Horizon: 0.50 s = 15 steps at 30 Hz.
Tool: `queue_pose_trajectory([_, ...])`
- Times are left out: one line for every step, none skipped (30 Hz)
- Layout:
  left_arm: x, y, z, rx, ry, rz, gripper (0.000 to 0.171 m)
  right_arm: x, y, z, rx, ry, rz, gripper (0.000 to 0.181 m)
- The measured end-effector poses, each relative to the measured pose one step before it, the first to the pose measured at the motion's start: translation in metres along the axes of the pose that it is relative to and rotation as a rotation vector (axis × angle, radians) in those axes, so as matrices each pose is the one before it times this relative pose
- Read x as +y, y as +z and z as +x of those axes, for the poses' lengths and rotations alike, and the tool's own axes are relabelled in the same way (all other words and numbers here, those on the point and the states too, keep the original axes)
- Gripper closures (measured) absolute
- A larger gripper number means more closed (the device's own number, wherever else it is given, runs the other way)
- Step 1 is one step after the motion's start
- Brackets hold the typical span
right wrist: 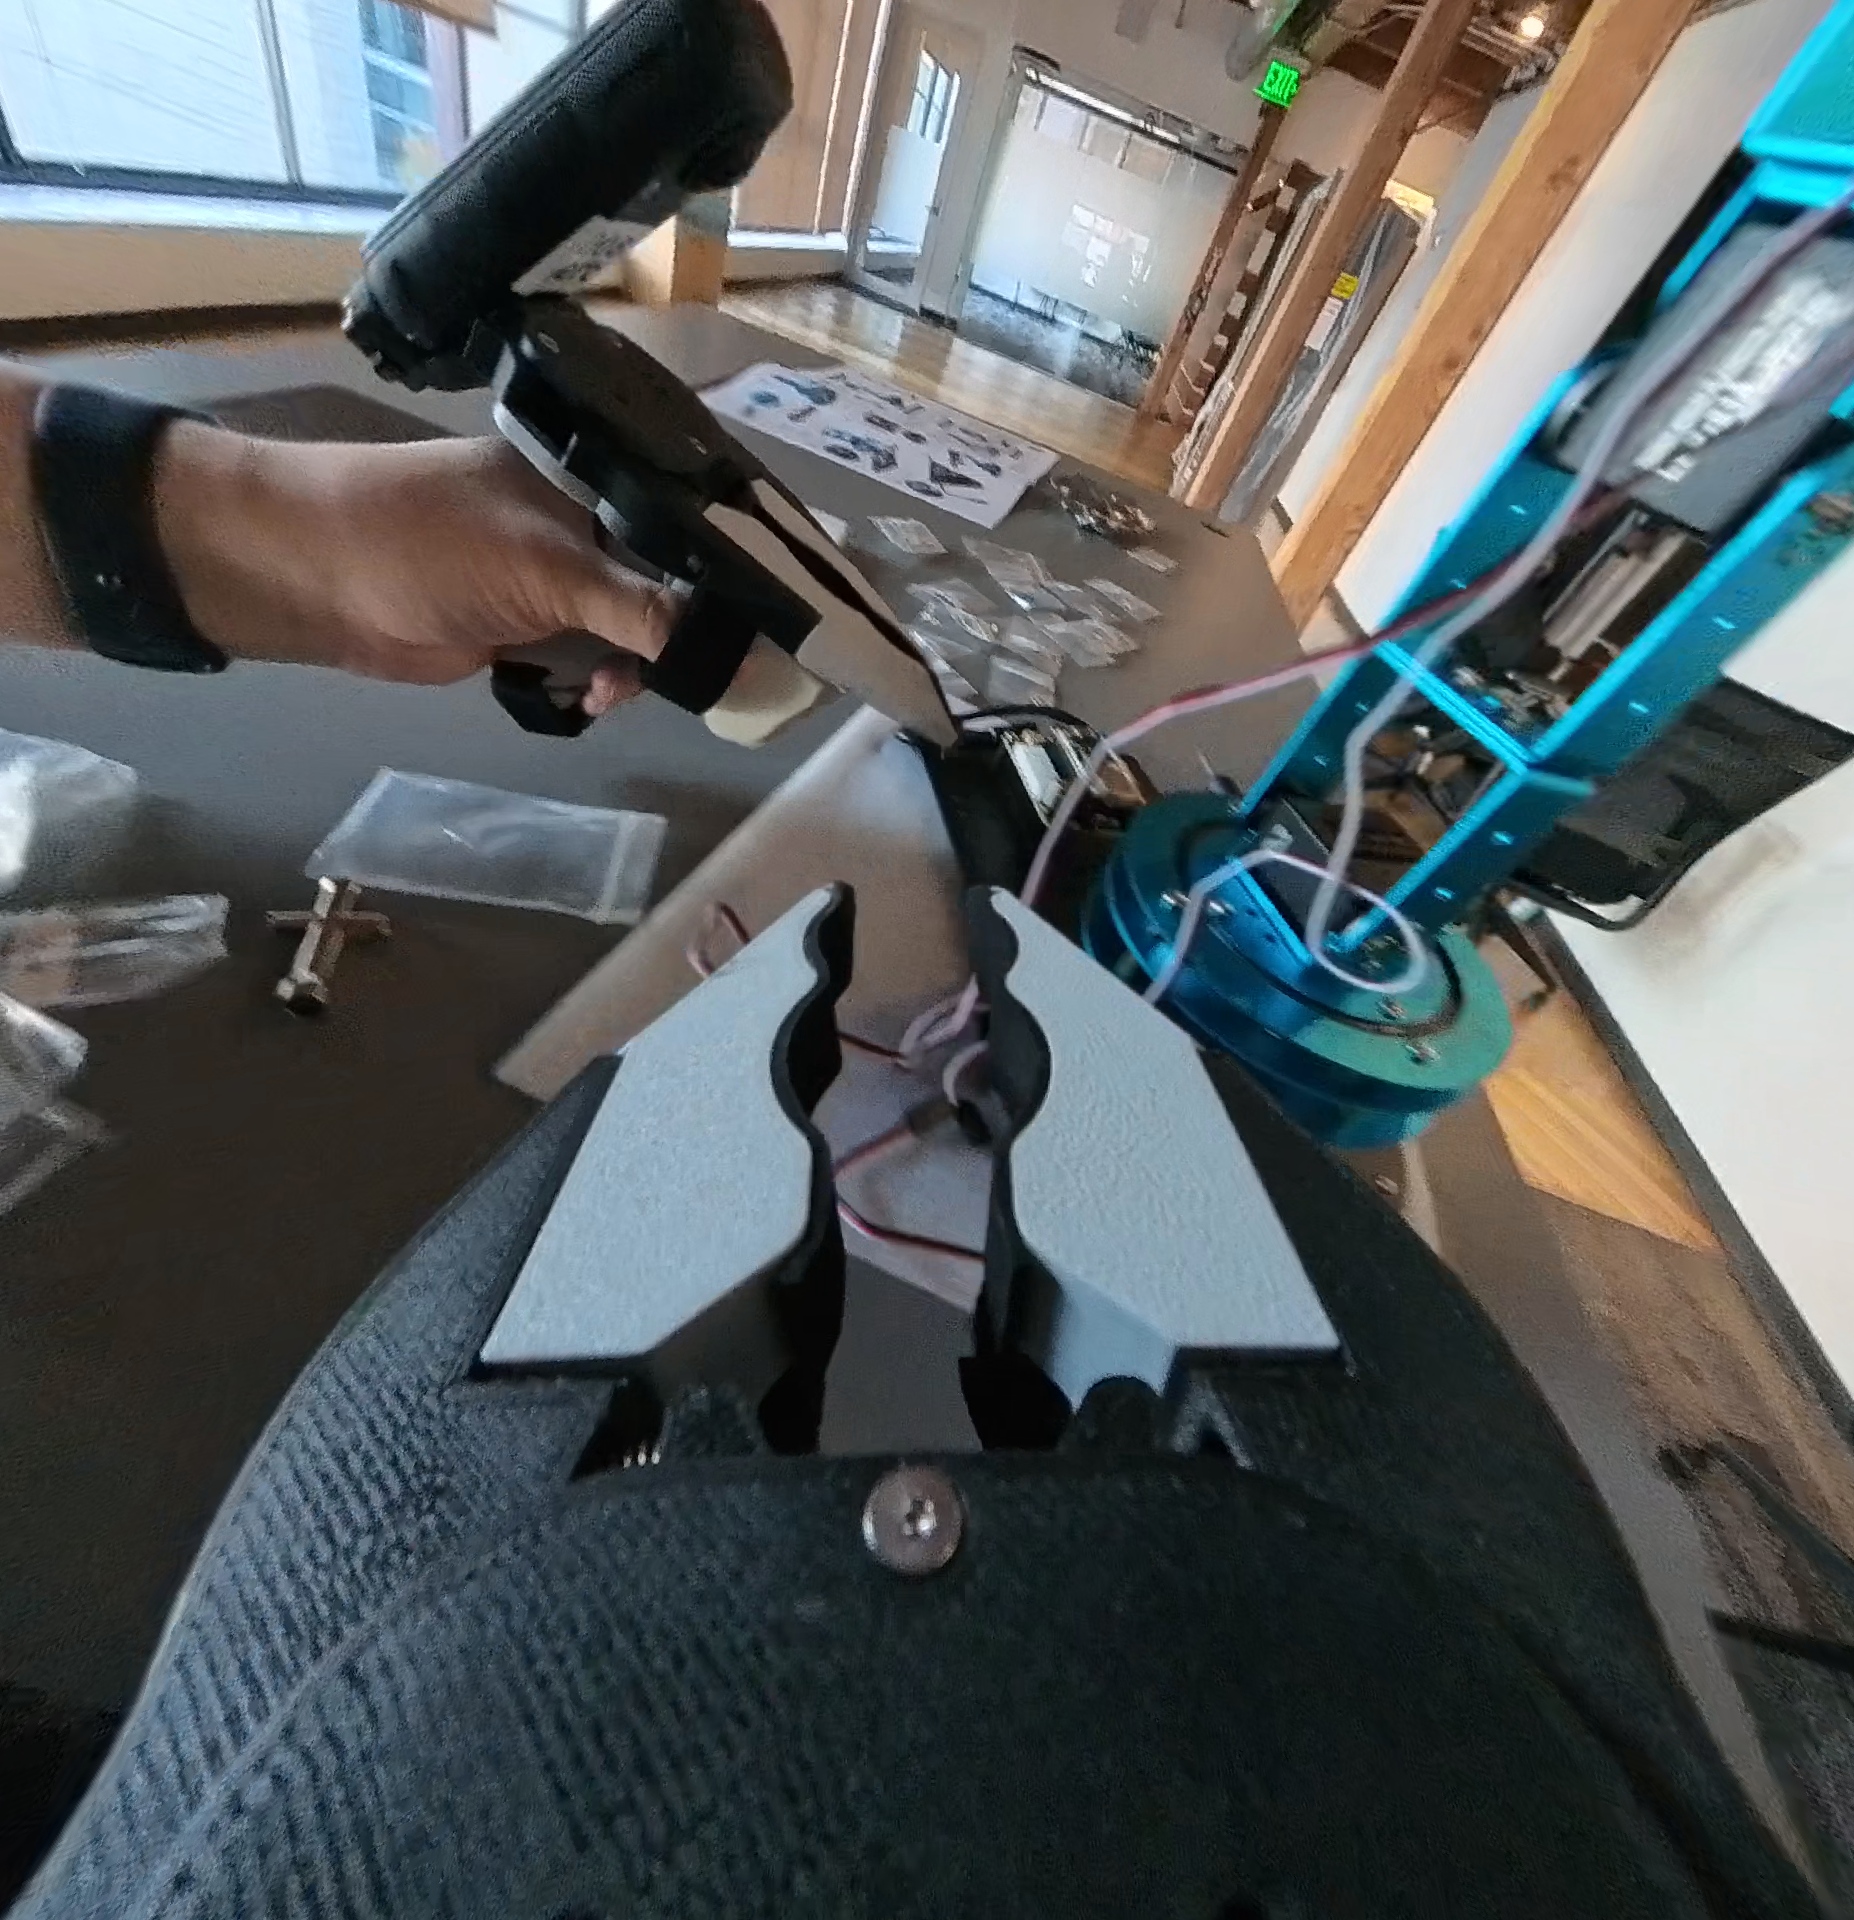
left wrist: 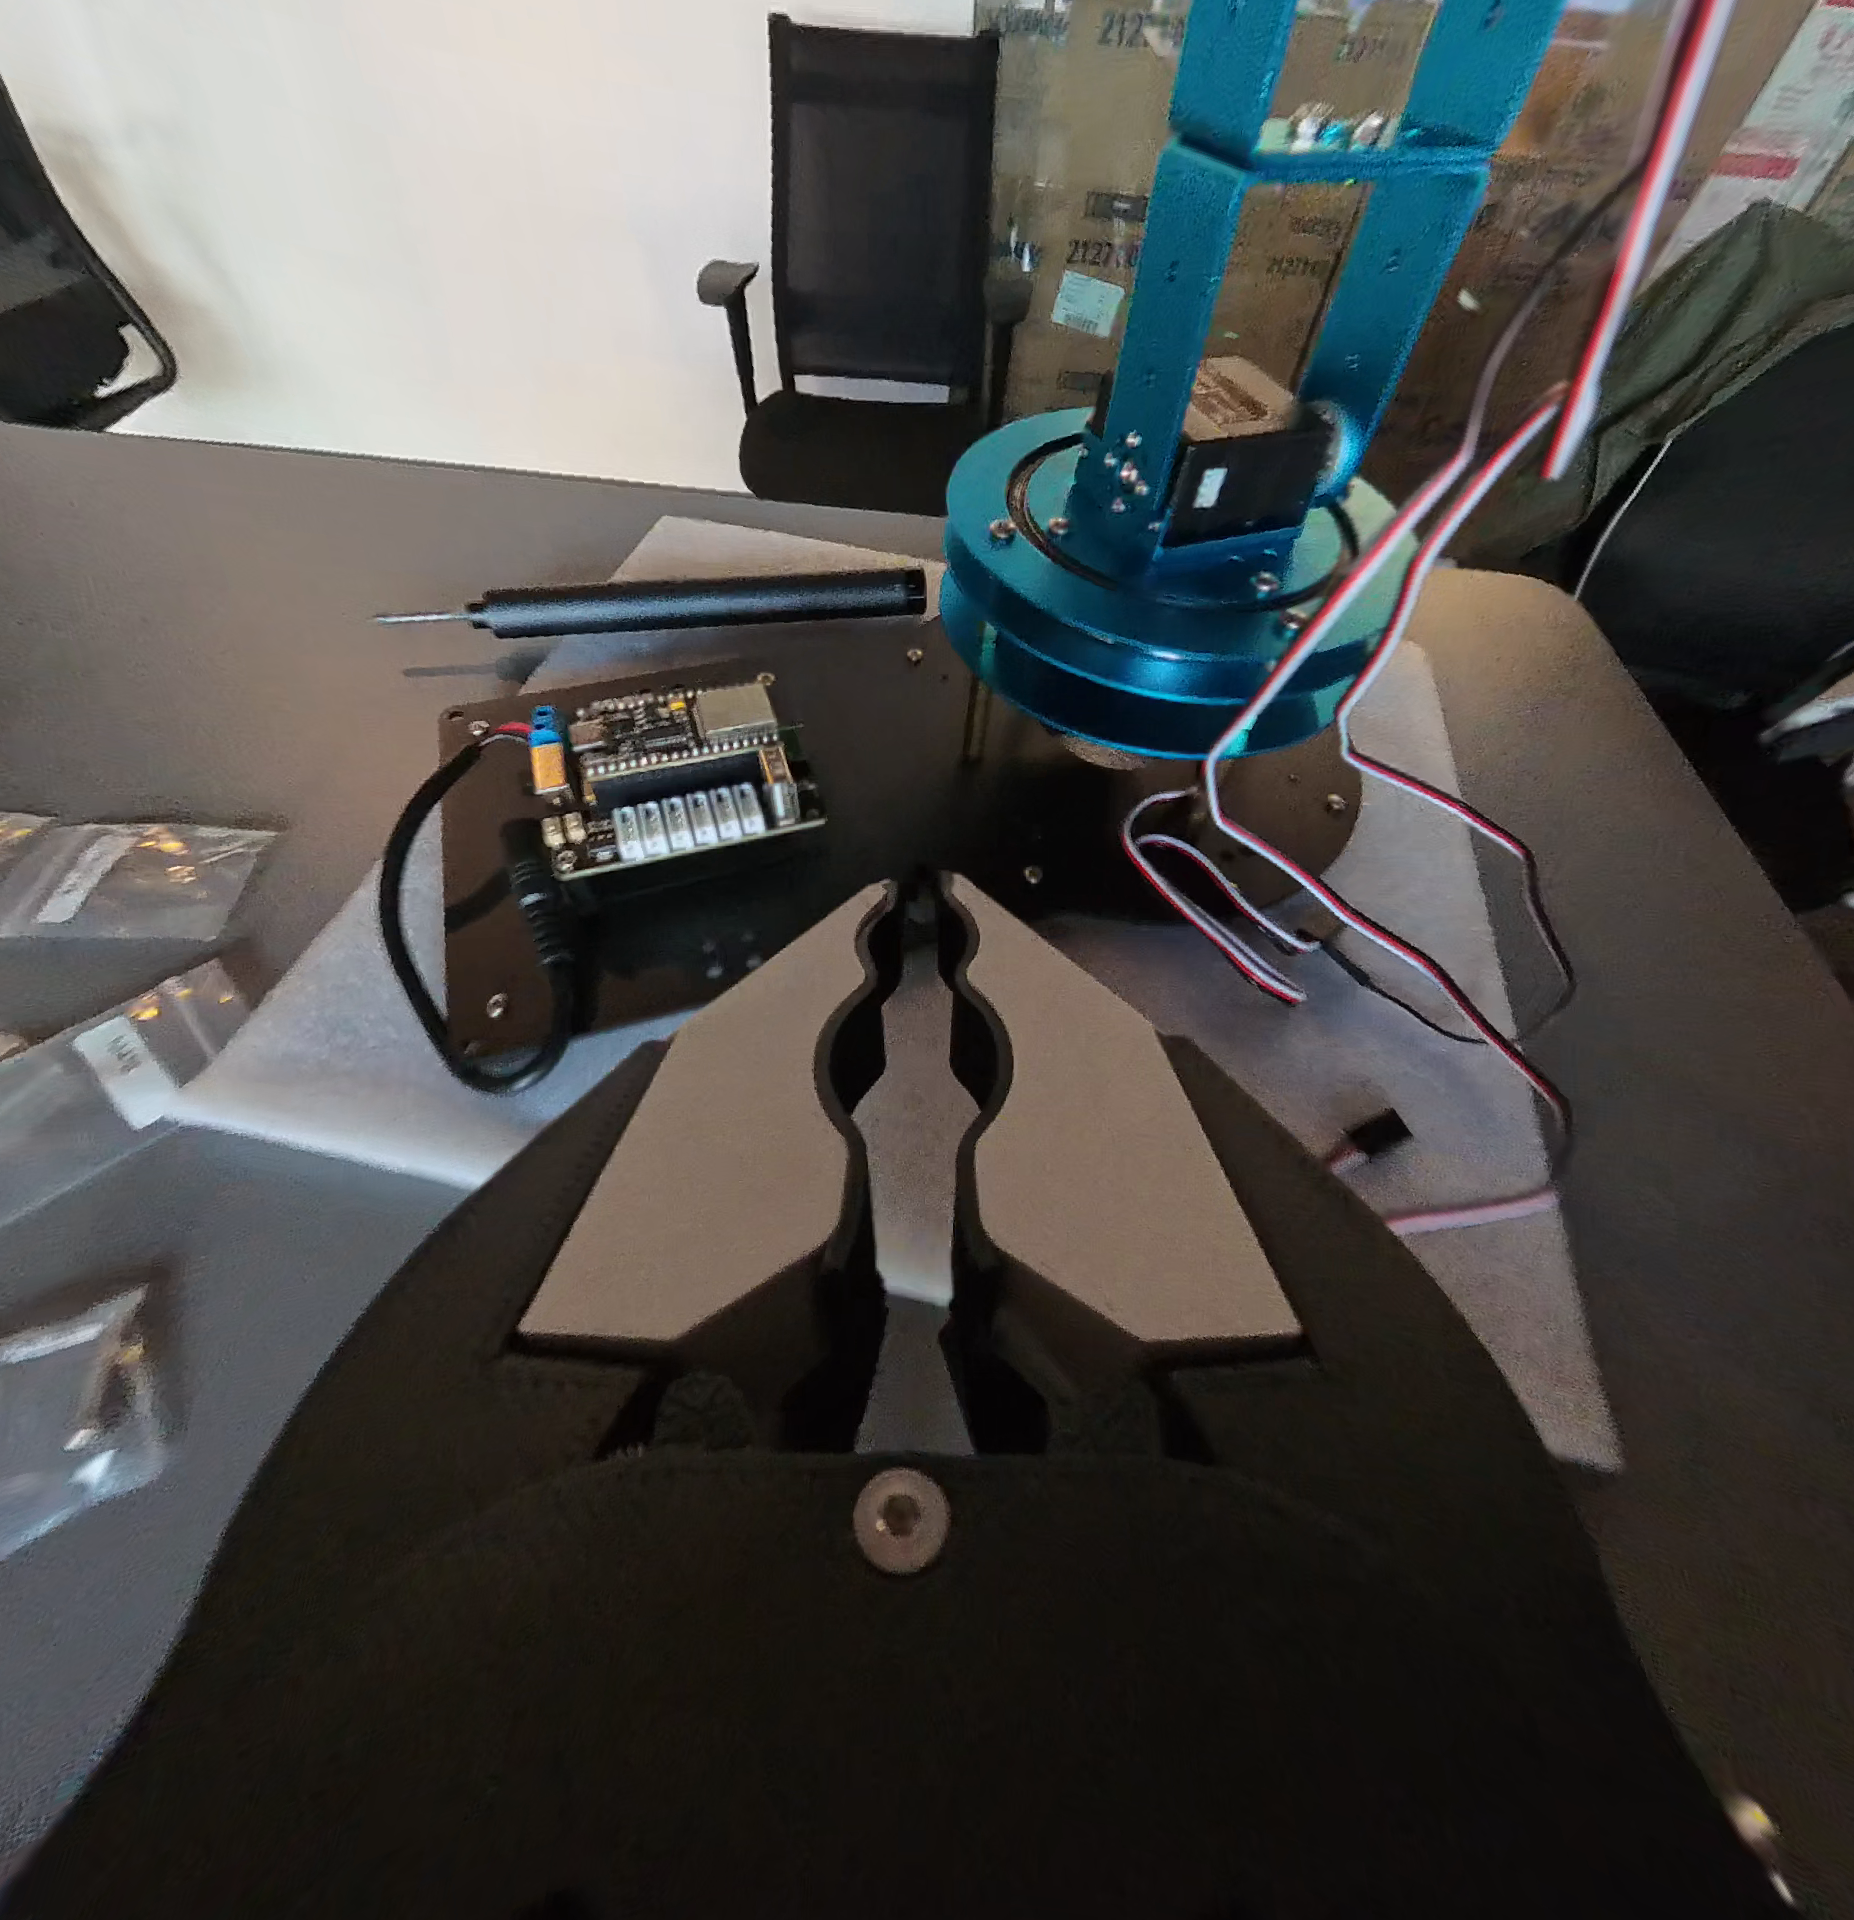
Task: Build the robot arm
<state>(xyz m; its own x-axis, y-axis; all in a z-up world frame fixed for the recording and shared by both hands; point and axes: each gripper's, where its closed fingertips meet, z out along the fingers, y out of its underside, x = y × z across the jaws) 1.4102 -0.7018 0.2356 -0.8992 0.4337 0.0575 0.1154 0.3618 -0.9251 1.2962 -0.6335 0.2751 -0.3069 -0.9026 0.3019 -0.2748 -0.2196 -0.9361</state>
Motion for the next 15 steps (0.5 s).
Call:
queue_pose_trajectory([0.00097, 0.00923, -0.00194, 0.0045, -0.0148, -0.01252, 0.168, 0.00396, -0.00255, 0.00761, 0.0022, -0.0135, -0.0123, 0.159])
queue_pose_trajectory([0.00086, 0.00745, -0.00306, -0.0017, -0.0187, -0.01478, 0.168, 0.00262, -0.00202, 0.00661, -0.0034, -0.0120, -0.0085, 0.159])
queue_pose_trajectory([-0.00051, 0.00621, -0.00137, 0.0045, -0.0112, -0.00587, 0.168, 0.00232, -0.00164, 0.00638, -0.0013, -0.0103, -0.0106, 0.159])
queue_pose_trajectory([0.00025, 0.00522, -0.00235, -0.0044, -0.0012, -0.01053, 0.168, 0.00230, -0.00133, 0.00562, -0.0002, -0.0113, -0.0125, 0.159])
queue_pose_trajectory([0.00090, 0.00456, -0.00287, -0.0102, 0.0069, -0.01462, 0.168, 0.00167, -0.00156, 0.00539, 0.0043, -0.0117, -0.0074, 0.159])
queue_pose_trajectory([0.00052, 0.00376, -0.00176, -0.0047, 0.0075, -0.00990, 0.168, 0.00050, -0.00191, 0.00517, 0.0108, -0.0090, 0.0013, 0.160])
queue_pose_trajectory([0.00069, 0.00355, -0.00081, 0.0011, 0.0010, -0.01012, 0.168, 0.00013, -0.00198, 0.00449, 0.0101, -0.0034, 0.0050, 0.160])
queue_pose_trajectory([0.00129, 0.00328, -0.00039, 0.0042, -0.0060, -0.01331, 0.168, 0.00013, -0.00166, 0.00312, 0.0053, 0.0032, 0.0054, 0.160])
queue_pose_trajectory([0.00173, 0.00292, -0.00047, 0.0029, -0.0069, -0.01434, 0.168, 0.00050, -0.00118, 0.00216, 0.0003, 0.0075, 0.0033, 0.160])
queue_pose_trajectory([0.00195, 0.00233, -0.00142, -0.0040, -0.0017, -0.01471, 0.168, 0.00053, -0.00070, 0.00161, -0.0007, 0.0084, 0.0026, 0.160])
queue_pose_trajectory([0.00212, 0.00155, -0.00178, -0.0076, 0.0020, -0.01448, 0.168, 0.00029, -0.00045, 0.00117, -0.0015, 0.0059, 0.0041, 0.160])
queue_pose_trajectory([0.00146, 0.00106, -0.00134, -0.0047, 0.0016, -0.00865, 0.168, 0.00069, -0.00018, 0.00102, -0.0010, 0.0011, 0.0012, 0.160])
queue_pose_trajectory([0.00114, 0.00096, -0.00086, -0.0004, -0.0019, -0.00524, 0.168, 0.00131, 0.00007, 0.00095, 0.0014, -0.0032, -0.0029, 0.160])
queue_pose_trajectory([0.00155, 0.00091, -0.00082, 0.0017, -0.0060, -0.00871, 0.168, 0.00162, 0.00030, 0.00037, -0.0015, -0.0048, -0.0058, 0.160])
queue_pose_trajectory([0.00146, 0.00086, -0.00100, 0.0000, -0.0076, -0.01015, 0.168, 0.00127, 0.00030, 0.00032, -0.0011, -0.0037, -0.0048, 0.160])
